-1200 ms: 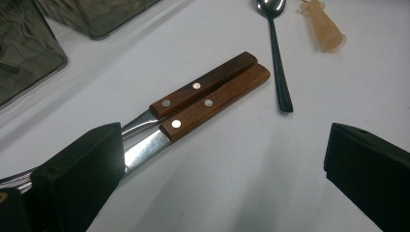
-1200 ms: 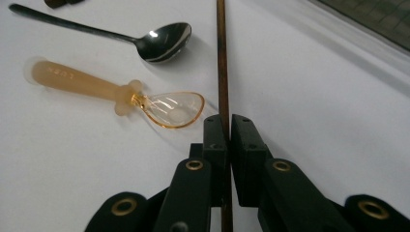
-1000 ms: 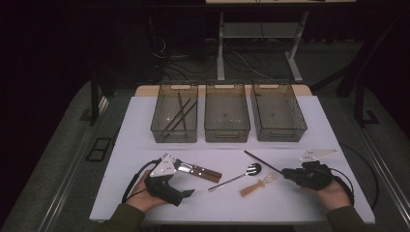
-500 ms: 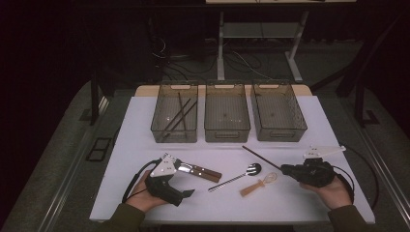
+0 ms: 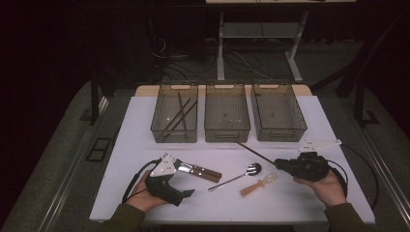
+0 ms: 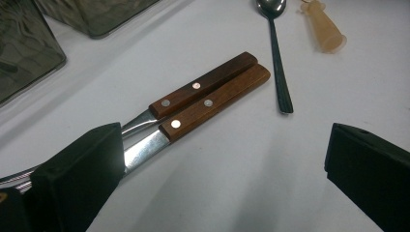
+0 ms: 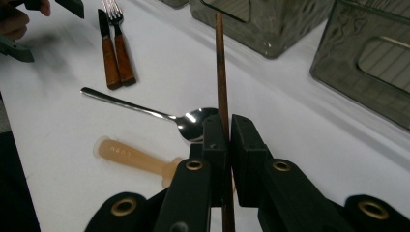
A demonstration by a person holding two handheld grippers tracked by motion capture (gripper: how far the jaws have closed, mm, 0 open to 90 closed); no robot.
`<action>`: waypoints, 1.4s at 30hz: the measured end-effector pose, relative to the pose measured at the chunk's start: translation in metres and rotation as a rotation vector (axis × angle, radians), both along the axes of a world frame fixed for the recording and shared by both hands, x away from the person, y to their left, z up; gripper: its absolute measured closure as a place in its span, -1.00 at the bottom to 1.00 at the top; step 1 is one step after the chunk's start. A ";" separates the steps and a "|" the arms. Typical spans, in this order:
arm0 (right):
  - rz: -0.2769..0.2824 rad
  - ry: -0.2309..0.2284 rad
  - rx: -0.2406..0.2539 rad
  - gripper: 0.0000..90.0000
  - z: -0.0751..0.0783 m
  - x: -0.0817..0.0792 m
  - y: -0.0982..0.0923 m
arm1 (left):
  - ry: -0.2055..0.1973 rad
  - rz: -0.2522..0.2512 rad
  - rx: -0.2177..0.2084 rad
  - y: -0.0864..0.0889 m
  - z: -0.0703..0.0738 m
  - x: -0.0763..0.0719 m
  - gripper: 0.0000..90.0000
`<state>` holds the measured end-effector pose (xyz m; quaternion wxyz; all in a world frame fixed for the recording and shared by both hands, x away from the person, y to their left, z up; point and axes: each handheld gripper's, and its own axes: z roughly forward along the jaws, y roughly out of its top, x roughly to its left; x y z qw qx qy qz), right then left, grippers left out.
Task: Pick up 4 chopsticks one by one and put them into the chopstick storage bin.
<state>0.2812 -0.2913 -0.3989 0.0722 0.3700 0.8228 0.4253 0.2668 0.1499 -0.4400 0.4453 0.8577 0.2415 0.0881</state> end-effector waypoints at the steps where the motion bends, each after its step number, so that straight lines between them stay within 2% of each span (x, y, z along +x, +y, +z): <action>1: 0.004 -0.004 0.001 0.89 0.001 0.001 0.002 | 0.000 -0.001 -0.001 0.000 0.000 0.000 -1.00; 4: 0.008 -0.011 0.008 0.89 0.004 0.004 0.006 | 0.001 0.002 -0.015 0.000 0.000 0.000 -1.00; 12: 0.012 -0.012 0.028 0.89 0.011 0.014 0.020 | 0.003 0.005 -0.013 0.001 0.000 0.001 -1.00; 20: 0.023 -0.033 0.030 0.89 0.016 0.023 0.036 | 0.004 0.001 -0.005 0.001 -0.001 0.001 -1.00; 30: 0.045 -0.041 0.044 0.89 0.022 0.034 0.056 | -0.009 0.003 -0.004 0.002 -0.001 0.005 -1.00; 42: 0.039 -0.057 0.048 0.89 0.031 0.051 0.080 | -0.011 -0.002 -0.005 0.000 -0.001 0.003 -1.00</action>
